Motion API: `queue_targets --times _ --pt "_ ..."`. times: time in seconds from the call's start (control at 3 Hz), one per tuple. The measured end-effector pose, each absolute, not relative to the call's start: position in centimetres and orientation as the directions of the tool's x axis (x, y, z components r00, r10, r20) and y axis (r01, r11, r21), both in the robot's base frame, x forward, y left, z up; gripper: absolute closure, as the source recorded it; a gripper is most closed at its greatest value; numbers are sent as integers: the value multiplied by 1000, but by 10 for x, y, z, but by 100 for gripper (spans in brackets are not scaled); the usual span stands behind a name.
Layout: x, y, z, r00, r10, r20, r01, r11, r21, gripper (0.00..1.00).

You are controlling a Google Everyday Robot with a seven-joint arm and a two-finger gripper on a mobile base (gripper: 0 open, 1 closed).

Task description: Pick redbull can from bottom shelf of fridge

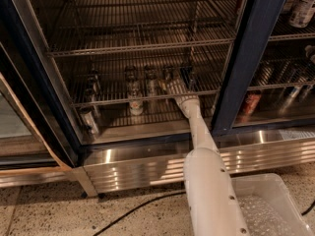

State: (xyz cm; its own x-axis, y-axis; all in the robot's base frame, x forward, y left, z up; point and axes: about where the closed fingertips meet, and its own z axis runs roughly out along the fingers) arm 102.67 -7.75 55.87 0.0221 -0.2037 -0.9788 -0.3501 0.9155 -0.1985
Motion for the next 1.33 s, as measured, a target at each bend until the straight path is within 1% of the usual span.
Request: queue_targets --times 1.0,1.33 --pt "1043 -78 539 -40 -187 -981 -340 926 -163 43" --pt "1044 -74 542 -39 -180 -983 -348 925 -155 62"
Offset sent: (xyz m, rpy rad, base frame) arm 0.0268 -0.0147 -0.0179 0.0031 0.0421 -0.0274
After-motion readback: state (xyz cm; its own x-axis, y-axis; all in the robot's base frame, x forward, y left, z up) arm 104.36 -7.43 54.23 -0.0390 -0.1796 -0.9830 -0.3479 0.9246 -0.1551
